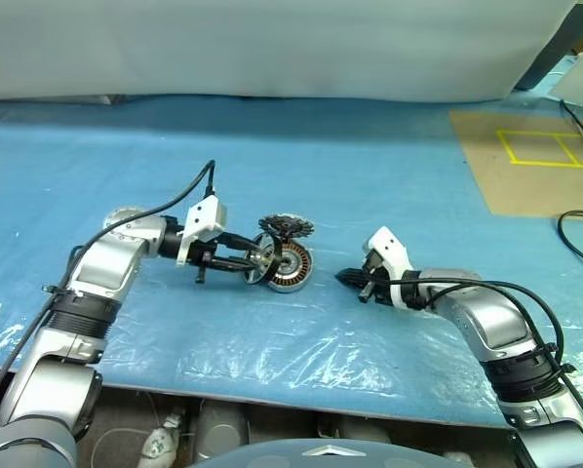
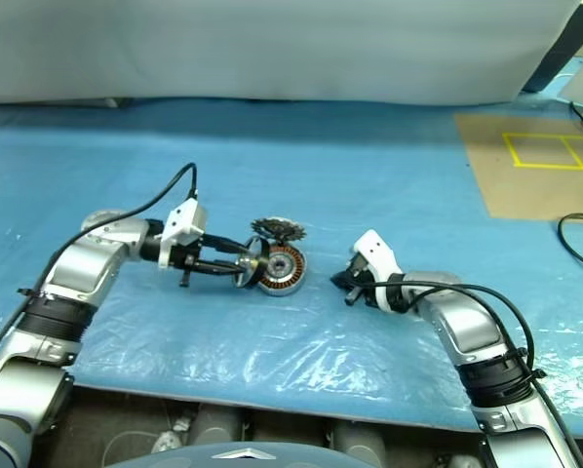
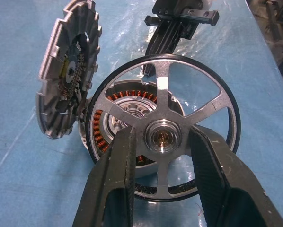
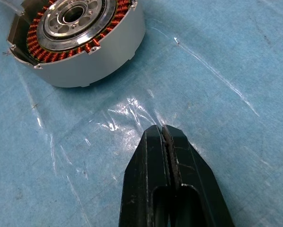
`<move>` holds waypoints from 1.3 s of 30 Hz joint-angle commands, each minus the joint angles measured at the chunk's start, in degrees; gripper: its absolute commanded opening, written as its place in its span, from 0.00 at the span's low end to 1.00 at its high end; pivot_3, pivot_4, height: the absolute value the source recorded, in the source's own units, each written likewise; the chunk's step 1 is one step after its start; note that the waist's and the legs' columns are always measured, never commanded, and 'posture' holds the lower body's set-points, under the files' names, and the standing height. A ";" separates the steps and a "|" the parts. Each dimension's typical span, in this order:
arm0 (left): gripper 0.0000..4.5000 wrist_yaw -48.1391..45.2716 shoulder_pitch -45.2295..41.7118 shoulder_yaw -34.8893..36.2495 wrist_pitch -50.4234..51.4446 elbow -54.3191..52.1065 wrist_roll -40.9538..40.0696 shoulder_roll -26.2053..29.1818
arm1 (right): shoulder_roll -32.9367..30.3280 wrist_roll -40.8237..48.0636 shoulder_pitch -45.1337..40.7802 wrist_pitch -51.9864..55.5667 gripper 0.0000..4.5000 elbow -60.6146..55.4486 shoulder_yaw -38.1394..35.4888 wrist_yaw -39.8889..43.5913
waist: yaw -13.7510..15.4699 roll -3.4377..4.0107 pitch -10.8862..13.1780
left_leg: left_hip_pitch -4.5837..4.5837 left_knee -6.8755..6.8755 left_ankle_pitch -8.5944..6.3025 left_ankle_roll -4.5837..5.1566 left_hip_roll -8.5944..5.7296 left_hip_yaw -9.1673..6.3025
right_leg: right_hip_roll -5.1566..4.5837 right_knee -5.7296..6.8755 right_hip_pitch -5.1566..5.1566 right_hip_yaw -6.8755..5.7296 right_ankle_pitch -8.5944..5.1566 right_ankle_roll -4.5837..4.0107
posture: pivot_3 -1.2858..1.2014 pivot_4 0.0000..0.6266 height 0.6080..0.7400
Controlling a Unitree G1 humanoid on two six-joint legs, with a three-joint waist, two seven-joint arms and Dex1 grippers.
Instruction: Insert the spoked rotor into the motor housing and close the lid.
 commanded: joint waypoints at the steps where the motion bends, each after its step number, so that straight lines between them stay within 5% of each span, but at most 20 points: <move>1: 0.29 1.15 -1.80 -0.10 -3.32 0.84 0.22 -1.46 | -0.34 -0.29 2.11 -0.73 0.00 -0.55 -0.37 -0.61 | 0.04 0.00 0.00 | 0.00 0.01 0.00 0.00 0.00 0.00 | -0.01 0.00 0.01 0.00 0.00 0.00 | 0.52 0.24 1.00; 36: 0.29 0.07 -5.88 -5.53 -16.00 15.18 9.08 -3.66 | 0.38 0.05 4.40 0.30 0.00 -2.95 -0.45 -4.08 | 0.03 0.02 -0.02 | 0.34 0.02 0.00 0.01 -0.02 -0.02 | -0.06 -0.05 0.37 0.01 -0.06 -0.08 | 0.52 0.24 1.00; 39: 0.51 0.35 -6.20 -5.34 -16.09 15.45 9.12 -3.98 | 0.50 0.70 3.91 2.10 0.00 -4.38 -0.63 -4.63 | 0.03 0.02 -0.02 | 0.33 0.02 0.00 0.01 -0.02 -0.02 | -0.06 -0.06 0.35 0.01 -0.05 -0.06 | 0.52 0.24 1.00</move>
